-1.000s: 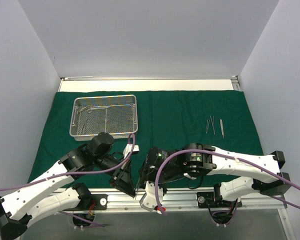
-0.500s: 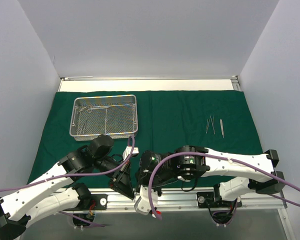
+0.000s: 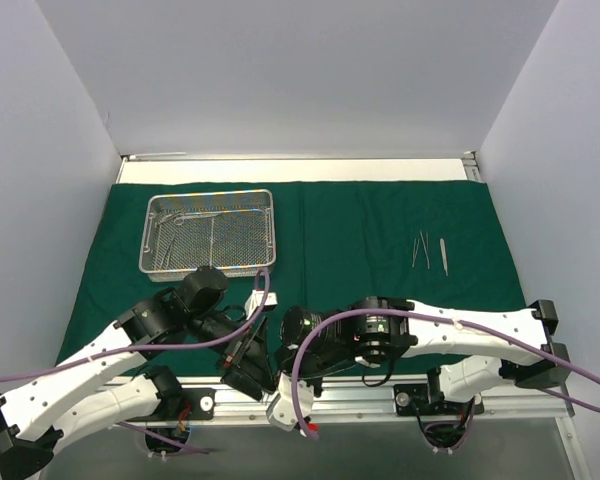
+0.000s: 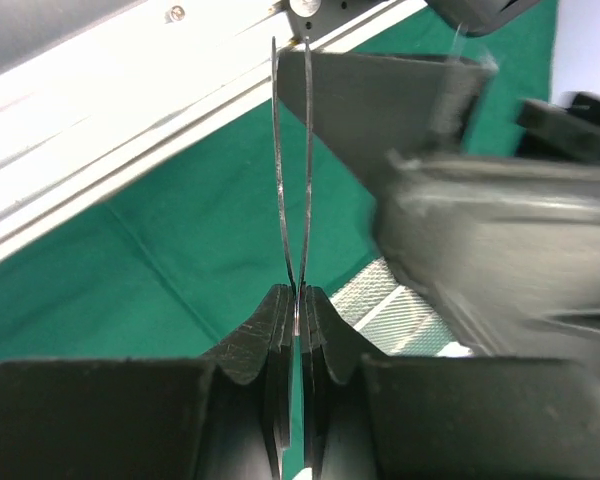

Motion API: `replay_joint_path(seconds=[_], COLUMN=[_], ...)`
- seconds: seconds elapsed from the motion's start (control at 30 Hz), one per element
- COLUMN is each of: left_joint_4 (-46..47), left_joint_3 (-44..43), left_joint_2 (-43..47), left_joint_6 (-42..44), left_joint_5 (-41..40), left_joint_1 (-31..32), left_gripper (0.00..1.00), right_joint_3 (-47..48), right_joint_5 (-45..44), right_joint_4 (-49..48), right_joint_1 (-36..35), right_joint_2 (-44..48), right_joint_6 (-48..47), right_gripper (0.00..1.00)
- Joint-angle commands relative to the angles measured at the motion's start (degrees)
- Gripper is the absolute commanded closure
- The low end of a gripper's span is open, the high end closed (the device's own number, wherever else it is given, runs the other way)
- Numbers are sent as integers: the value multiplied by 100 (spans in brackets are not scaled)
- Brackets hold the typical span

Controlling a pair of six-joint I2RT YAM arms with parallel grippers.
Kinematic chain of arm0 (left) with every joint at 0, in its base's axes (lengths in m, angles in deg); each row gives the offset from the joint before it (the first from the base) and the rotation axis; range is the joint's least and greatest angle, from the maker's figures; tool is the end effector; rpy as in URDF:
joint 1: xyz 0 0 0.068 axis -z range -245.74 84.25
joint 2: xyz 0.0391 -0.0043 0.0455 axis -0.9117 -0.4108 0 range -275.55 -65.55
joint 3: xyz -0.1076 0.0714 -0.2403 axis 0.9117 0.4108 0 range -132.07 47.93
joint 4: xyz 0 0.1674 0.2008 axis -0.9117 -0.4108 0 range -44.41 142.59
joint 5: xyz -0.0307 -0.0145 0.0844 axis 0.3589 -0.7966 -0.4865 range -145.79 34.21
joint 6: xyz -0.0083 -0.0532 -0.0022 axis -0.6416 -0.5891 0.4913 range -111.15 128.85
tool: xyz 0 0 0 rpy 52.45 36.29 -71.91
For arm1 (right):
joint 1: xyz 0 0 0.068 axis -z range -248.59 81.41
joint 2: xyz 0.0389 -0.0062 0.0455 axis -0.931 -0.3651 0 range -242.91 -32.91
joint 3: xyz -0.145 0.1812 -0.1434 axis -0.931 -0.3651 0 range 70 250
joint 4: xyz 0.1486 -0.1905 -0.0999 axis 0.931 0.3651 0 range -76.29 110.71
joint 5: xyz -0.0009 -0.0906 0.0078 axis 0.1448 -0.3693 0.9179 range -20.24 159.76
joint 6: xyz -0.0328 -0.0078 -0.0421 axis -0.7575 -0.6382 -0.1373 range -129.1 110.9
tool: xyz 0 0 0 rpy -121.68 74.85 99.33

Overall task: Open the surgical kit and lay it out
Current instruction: Place the medical item in the surgical kit.

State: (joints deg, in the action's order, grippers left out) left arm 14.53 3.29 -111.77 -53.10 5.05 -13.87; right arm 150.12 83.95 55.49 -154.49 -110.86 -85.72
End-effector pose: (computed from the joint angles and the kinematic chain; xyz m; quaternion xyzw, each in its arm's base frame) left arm 0.0708 -0.1406 0.2991 -0.1460 -0.7963 0.5576 0.1836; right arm 0.0120 0.2909 0.3717 -0.8955 0.0844 0.1456 0.4121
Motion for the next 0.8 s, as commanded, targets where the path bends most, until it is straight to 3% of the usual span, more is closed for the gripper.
replay_joint_path(seconds=[0.0,0.1,0.17,0.2,0.23,0.3,0.33,0.37,0.43,0.47,0.57,0.6,0.77], left_joint_4=[-780,-1438,-2418,-2747,-2976,-3417,-3488,-3523,-3454,-3323,-3243,-3269,-3436], left_joint_3=[-702,-1089,-1554,-1791,-2028,-2670,-2855,-3101,-3287,-3427,-3848,-3972,-4553], left_joint_2=[-150,-326,-536,-607,-660,-827,-897,-1037,-1187,-1249,-1521,-1609,-2374], left_joint_6=[929,1711,2562,2774,3037,3084,3006,2944,2786,2794,2952,3074,3347], left_joint_5=[-396,-625,-1221,-1632,-2611,-3539,-4379,-4683,-5237,-5258,-5275,-5293,-5258], left_joint_1=[-133,-528,-1300,-1581,-2071,-2461,-2594,-2708,-2718,-2735,-2762,-2771,-2858], left_gripper=[6,6,6,6,6,6,6,6,6,6,6,6,6], right_joint_3=[-495,-969,-1199,-1435,-1542,-1788,-2111,-2271,-2517,-2545,-2527,-2510,-2169], right_joint_5=[4,74,57,66,92,57,22,4,-66,-205,-269,-216,-567], right_joint_4=[-441,-864,-1075,-1154,-1337,-1836,-2066,-2277,-2648,-2736,-2921,-2930,-2895], right_joint_1=[21,162,424,582,802,1688,2057,2844,3613,4338,5458,6132,7174], right_joint_2=[456,781,982,1053,1124,1352,1431,1536,1442,1354,845,695,-377], right_joint_6=[603,1139,1620,1833,2070,2895,3211,3824,4355,4627,5743,6164,6905], right_gripper=[100,100,100,100,100,100,100,100,100,100,100,100,100])
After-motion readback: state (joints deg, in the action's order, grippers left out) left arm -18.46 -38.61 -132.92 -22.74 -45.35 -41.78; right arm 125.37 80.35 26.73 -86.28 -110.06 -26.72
